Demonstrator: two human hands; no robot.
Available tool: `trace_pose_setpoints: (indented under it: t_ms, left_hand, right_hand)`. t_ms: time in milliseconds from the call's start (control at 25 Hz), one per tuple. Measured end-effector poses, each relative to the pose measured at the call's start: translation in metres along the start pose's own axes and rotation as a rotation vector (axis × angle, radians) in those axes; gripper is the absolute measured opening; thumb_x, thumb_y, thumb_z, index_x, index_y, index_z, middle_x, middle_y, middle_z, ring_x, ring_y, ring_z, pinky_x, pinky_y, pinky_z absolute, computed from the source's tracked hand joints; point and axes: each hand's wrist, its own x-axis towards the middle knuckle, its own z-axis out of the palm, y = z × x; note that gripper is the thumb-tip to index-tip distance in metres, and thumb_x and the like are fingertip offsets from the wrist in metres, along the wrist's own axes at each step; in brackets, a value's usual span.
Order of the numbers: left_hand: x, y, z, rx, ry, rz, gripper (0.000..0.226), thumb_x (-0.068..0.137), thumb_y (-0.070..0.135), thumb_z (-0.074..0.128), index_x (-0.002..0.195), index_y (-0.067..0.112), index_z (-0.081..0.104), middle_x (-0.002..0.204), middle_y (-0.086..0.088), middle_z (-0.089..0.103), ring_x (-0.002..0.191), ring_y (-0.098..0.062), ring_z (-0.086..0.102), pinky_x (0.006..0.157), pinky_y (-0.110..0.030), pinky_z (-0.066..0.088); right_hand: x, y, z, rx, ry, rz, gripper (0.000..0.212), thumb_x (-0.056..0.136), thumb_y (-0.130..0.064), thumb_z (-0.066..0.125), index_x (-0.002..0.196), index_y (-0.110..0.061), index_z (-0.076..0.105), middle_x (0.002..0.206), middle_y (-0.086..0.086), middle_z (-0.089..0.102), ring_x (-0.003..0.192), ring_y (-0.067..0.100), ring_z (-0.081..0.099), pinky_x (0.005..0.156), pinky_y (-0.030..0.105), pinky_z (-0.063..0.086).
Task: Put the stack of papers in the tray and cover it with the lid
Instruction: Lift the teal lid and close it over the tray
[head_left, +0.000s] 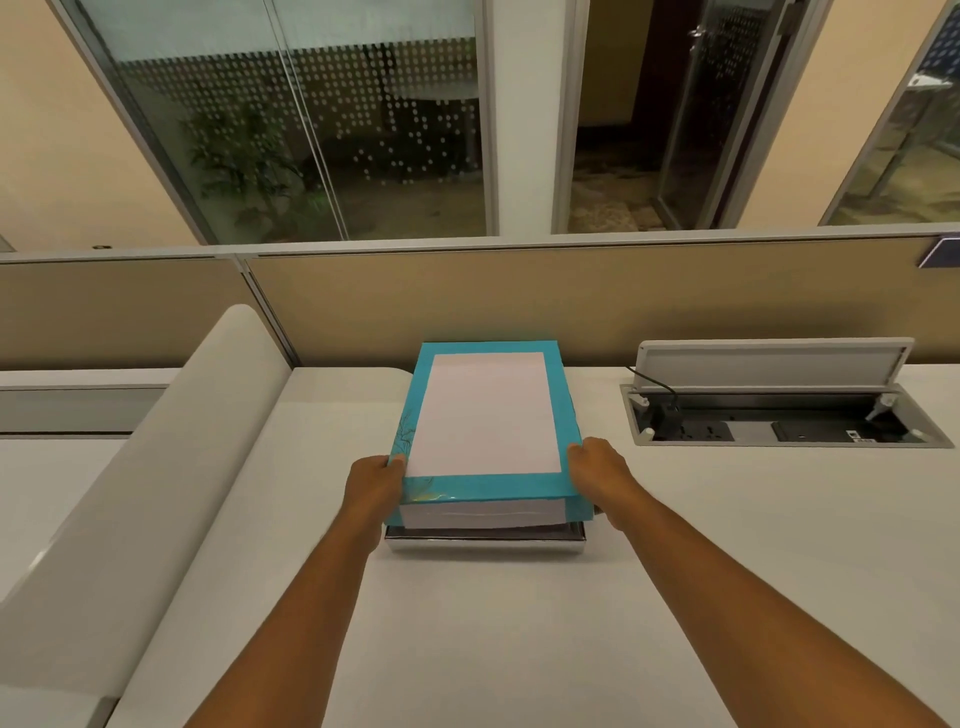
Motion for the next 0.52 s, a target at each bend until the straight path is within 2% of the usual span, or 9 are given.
trace_pose_setpoints:
  t_ms: [40,120,200,440,520]
  left_hand:
    - [0.000,-0.004,0.001,0.004,-0.001,0.003,0.029,0.108,0.025,0.049,0.106,0.007,0.072,0.080,0.000,0.067,0.065,-0.014,0.062,0.050,-0.026,0.043]
    - [-0.002,-0.012,0.004,0.019,0.001,0.014,0.028,0.107,0.022,0.049,0.099,0.006,0.071,0.077,0.000,0.064,0.061,-0.013,0.059,0.049,-0.025,0.039]
    - [-0.004,-0.020,0.004,0.030,0.012,0.012,0.027,0.107,0.021,0.051,0.088,0.010,0.067,0.074,-0.001,0.061,0.058,-0.011,0.055,0.047,-0.024,0.037]
    - [0.004,-0.036,-0.002,0.022,-0.058,-0.015,0.028,0.105,0.019,0.056,0.083,0.008,0.070,0.074,-0.003,0.061,0.062,-0.015,0.053,0.053,-0.025,0.038]
    - [0.005,-0.040,-0.001,0.028,-0.085,-0.028,0.031,0.103,0.014,0.056,0.074,0.010,0.065,0.069,-0.003,0.056,0.060,-0.017,0.049,0.055,-0.026,0.035]
  right_hand:
    - [0.000,0.002,0.002,-0.028,-0.006,0.007,0.028,0.109,-0.042,0.040,0.114,-0.016,0.051,0.093,0.001,0.058,0.081,0.017,0.063,0.063,0.031,0.053]
    - [-0.001,0.010,0.008,-0.122,-0.009,0.031,0.034,0.109,-0.043,0.037,0.119,-0.015,0.053,0.106,0.006,0.063,0.097,0.024,0.067,0.085,0.041,0.060]
    - [-0.003,0.018,0.014,-0.217,0.003,0.044,0.038,0.107,-0.045,0.035,0.122,-0.016,0.055,0.120,0.009,0.064,0.110,0.029,0.067,0.102,0.051,0.055]
    - [0.002,0.032,0.021,-0.273,-0.010,-0.019,0.033,0.109,-0.043,0.033,0.112,-0.016,0.053,0.126,0.012,0.066,0.108,0.029,0.068,0.099,0.051,0.058]
    - [0.005,0.038,0.024,-0.296,-0.011,-0.033,0.039,0.110,-0.041,0.034,0.121,-0.011,0.058,0.130,0.015,0.066,0.112,0.031,0.067,0.100,0.050,0.057]
